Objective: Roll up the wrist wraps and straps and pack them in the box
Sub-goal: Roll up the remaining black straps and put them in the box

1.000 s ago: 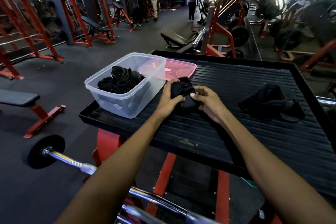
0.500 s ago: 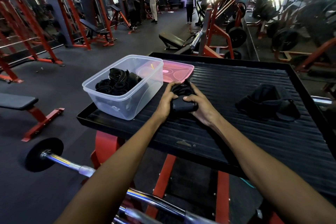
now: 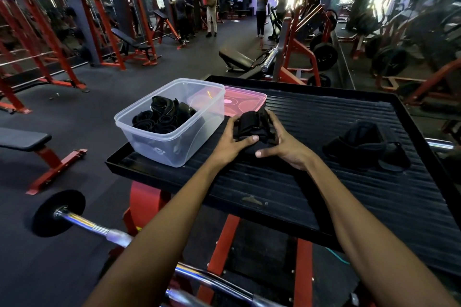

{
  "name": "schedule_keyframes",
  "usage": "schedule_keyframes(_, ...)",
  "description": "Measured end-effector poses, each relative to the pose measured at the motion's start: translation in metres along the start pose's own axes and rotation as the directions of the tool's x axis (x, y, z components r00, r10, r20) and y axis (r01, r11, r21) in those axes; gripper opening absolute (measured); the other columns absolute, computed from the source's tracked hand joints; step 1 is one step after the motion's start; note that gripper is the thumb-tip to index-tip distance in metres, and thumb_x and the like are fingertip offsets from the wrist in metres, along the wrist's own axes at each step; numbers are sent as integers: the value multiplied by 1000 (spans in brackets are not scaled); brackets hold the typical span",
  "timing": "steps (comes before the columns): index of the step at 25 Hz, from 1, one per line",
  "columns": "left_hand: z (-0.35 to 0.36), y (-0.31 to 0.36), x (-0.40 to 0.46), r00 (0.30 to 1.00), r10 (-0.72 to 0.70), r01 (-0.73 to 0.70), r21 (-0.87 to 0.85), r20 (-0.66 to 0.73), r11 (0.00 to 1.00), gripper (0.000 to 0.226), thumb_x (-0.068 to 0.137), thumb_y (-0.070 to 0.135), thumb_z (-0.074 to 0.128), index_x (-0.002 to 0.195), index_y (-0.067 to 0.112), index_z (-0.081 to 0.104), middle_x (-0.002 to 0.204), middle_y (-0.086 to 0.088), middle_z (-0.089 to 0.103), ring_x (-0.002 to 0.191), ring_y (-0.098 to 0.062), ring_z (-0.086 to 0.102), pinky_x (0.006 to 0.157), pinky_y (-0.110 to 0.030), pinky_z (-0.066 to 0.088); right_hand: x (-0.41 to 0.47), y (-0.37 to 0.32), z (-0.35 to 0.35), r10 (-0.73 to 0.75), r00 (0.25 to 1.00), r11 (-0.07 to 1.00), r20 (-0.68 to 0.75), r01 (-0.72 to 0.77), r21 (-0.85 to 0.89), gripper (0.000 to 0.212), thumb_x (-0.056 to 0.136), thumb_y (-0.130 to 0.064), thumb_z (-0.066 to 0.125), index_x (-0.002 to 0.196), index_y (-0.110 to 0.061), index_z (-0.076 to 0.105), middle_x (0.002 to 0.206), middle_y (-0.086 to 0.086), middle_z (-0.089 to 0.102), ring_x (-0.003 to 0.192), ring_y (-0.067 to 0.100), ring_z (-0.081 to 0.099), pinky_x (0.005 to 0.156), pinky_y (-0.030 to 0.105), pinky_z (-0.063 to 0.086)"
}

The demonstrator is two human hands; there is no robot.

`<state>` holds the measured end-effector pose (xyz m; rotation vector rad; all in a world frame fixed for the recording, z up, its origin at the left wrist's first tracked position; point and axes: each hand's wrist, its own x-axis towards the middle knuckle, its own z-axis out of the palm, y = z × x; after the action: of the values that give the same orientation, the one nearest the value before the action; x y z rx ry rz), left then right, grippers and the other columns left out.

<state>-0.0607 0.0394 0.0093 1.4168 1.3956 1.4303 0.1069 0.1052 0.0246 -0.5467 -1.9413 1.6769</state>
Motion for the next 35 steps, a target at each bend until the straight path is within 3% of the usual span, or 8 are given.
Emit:
schedule_keyframes(8, 0, 4, -3, 989, 134, -142, 172, 56, 975, 71, 66, 41, 68, 128, 37, 33, 125, 7, 40, 118, 1, 43, 102, -9, 33, 3, 3, 1, -49, 989, 977, -142, 18, -212, 114, 52, 11, 81, 145, -23, 25, 145, 3, 30, 133, 19, 39, 109, 36, 39)
schedule_keyframes(15, 0, 0, -1, 967, 253, -244, 319, 12, 916, 98, 60, 18, 85, 141, 12, 29, 128, -2, 35, 120, -8, 39, 102, -5, 29, 6, 5, 13, -282, 936, 848, -212, 140, -512, 95, 51, 10, 79, 134, -4, 35, 130, 9, 42, 120, 24, 45, 103, 34, 40)
schedule_keyframes(19, 2, 2, -2, 971, 241, -227, 349, 3, 909, 99, 55, 46, 80, 137, 15, 34, 129, -2, 29, 121, -9, 39, 107, -19, 35, 6, 8, 18, -368, 896, 769, -251, 142, -623, 73, 65, 5, 72, 128, -5, 37, 129, 12, 39, 115, 19, 44, 97, 27, 40)
schedule_keyframes(22, 1, 3, -2, 969, 244, -218, 331, -39, 918, 98, 52, 51, 75, 133, 11, 35, 125, -2, 31, 116, -11, 43, 105, -25, 40, 2, 1, 14, -125, 977, 925, -173, 51, -377, 83, 62, -9, 80, 127, -20, 31, 133, 7, 35, 119, 15, 43, 97, 23, 43)
schedule_keyframes(25, 3, 4, -4, 983, 185, -177, 293, 2, 939, 91, 53, 57, 74, 127, 23, 33, 125, -3, 35, 116, -12, 41, 102, -19, 36, -5, -13, 21, 68, 950, 997, -304, -57, 45, 51, 79, -42, 60, 120, -24, 36, 119, -2, 46, 102, 9, 50, 86, 24, 44)
schedule_keyframes(28, 11, 8, -5, 999, 50, -49, 96, -8, 994, 71, 68, 73, 54, 119, 30, 30, 124, -2, 42, 116, -14, 44, 101, -24, 37, 0, -13, 26, 146, 947, 974, -287, -189, -128, 77, 85, -73, 26, 141, -21, 38, 140, -2, 45, 124, 12, 46, 110, 31, 32)
schedule_keyframes(31, 13, 7, -5, 989, 120, -107, 139, -87, 984, 54, 80, 57, 44, 121, 24, 34, 115, 4, 46, 109, -6, 46, 100, -24, 35, -1, -17, 32, 77, 965, 971, -249, -130, -201, 59, 92, -65, 26, 130, -30, 54, 129, -6, 56, 118, 8, 54, 107, 31, 38)
schedule_keyframes(35, 14, 11, -9, 927, 336, -282, 278, -169, 918, 58, 85, 56, 46, 124, 14, 36, 117, -7, 39, 109, -2, 40, 100, -21, 32, -2, -25, 34, 101, 973, 988, -206, -74, 135, 38, 93, -49, 45, 123, -27, 55, 116, -5, 66, 105, 9, 63, 88, 32, 52)
